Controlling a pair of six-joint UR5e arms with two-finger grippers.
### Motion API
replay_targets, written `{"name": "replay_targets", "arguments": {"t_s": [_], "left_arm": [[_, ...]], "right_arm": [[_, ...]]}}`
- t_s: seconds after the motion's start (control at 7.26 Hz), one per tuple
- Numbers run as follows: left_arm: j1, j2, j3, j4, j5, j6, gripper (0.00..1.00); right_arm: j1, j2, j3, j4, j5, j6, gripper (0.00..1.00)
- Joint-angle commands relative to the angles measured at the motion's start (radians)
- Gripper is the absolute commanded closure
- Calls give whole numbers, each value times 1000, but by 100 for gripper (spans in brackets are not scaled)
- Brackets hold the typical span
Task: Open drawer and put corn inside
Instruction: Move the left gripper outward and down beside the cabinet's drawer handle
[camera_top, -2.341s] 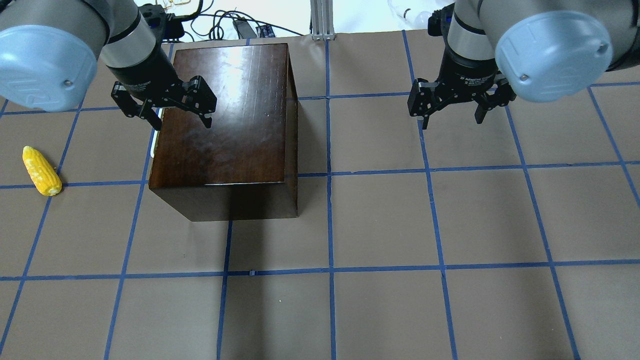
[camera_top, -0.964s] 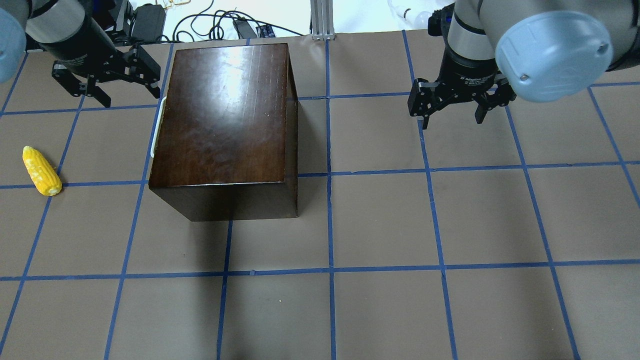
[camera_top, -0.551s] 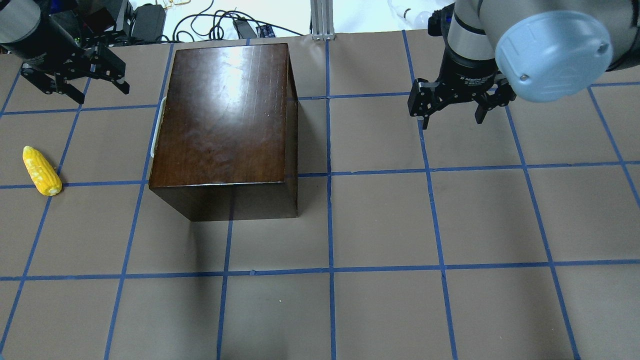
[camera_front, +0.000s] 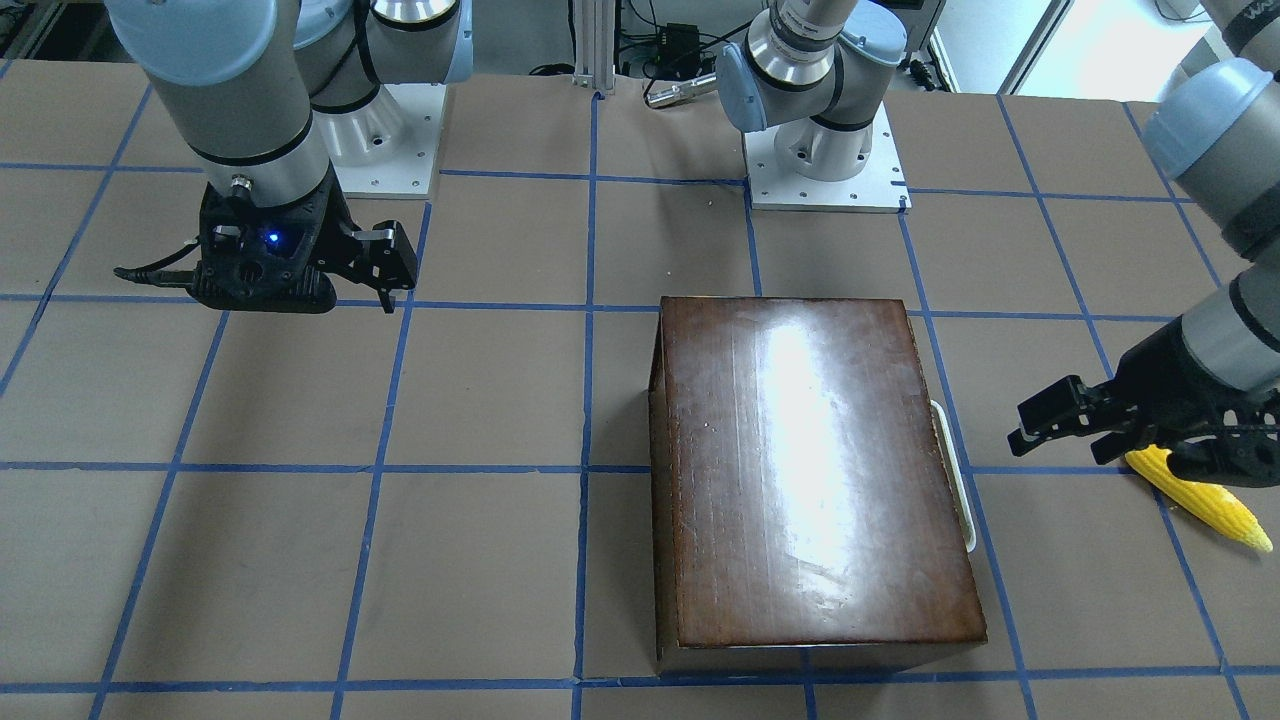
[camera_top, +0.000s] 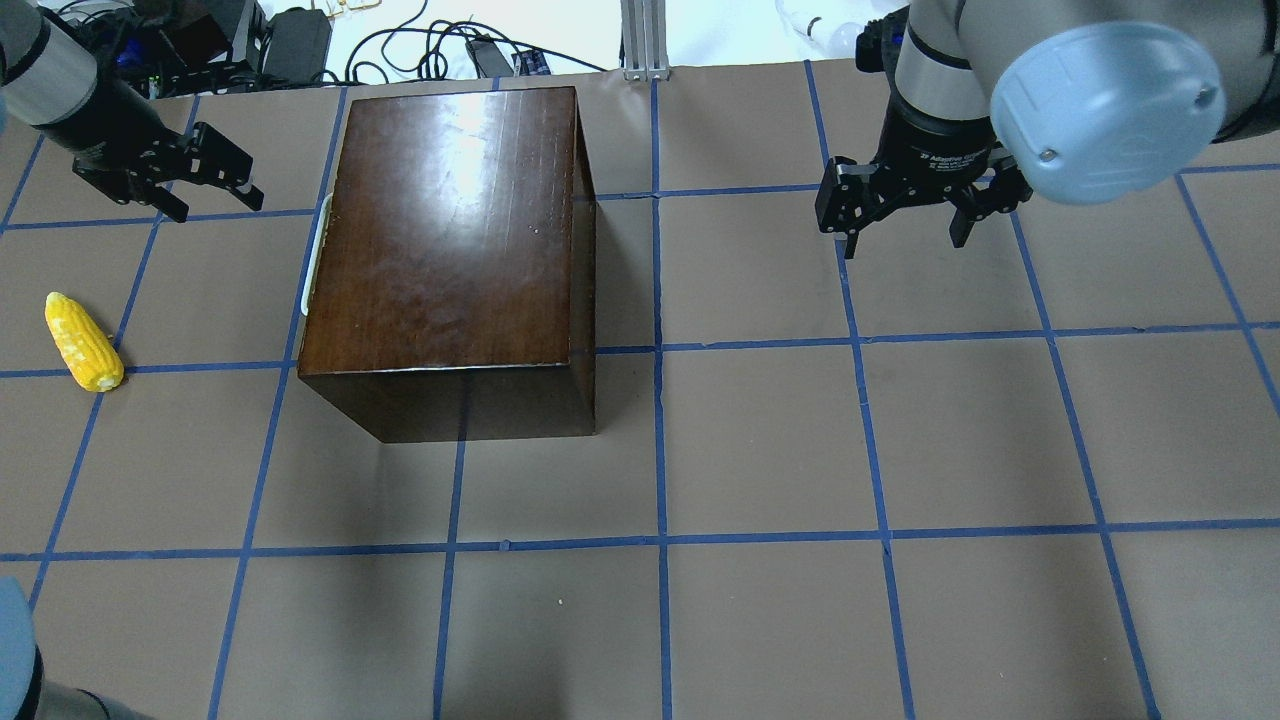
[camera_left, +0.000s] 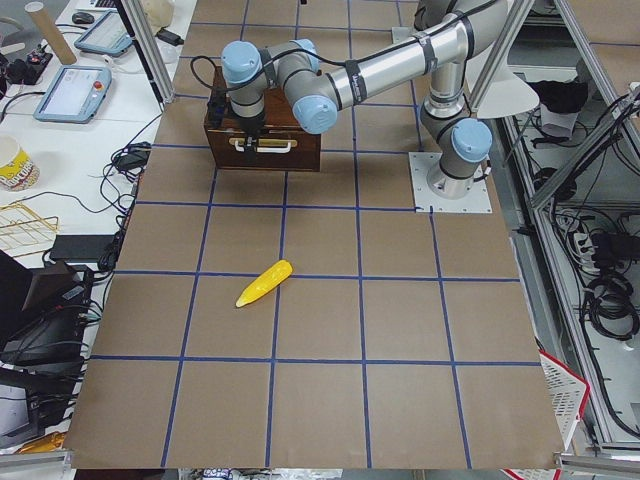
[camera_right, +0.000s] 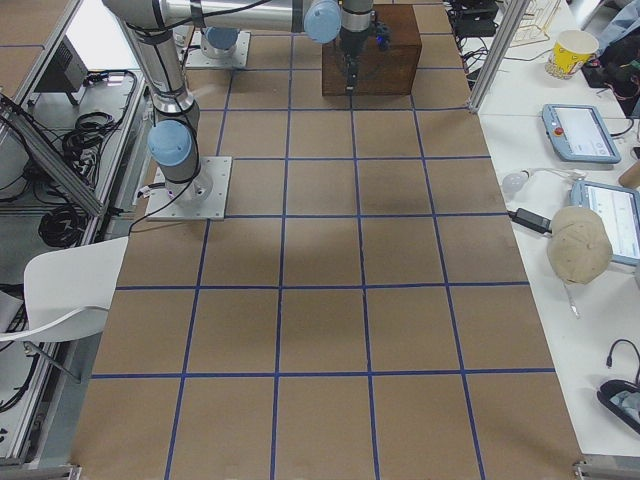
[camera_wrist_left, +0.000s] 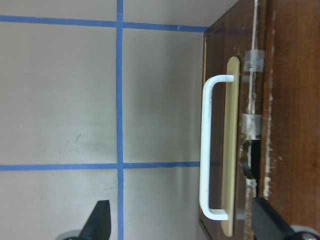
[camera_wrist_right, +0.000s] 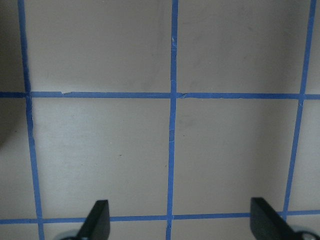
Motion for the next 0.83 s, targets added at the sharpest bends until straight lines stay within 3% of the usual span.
{"name": "replay_targets", "arguments": {"t_s": [0.0, 0.69], "left_arm": [[1, -50, -16, 18, -68, 35, 0], [1, -77, -49, 16, -113, 78, 0]], "right_arm": [[0, 0, 0, 0, 0, 0, 0], [0, 0, 0, 0, 0, 0, 0]]}}
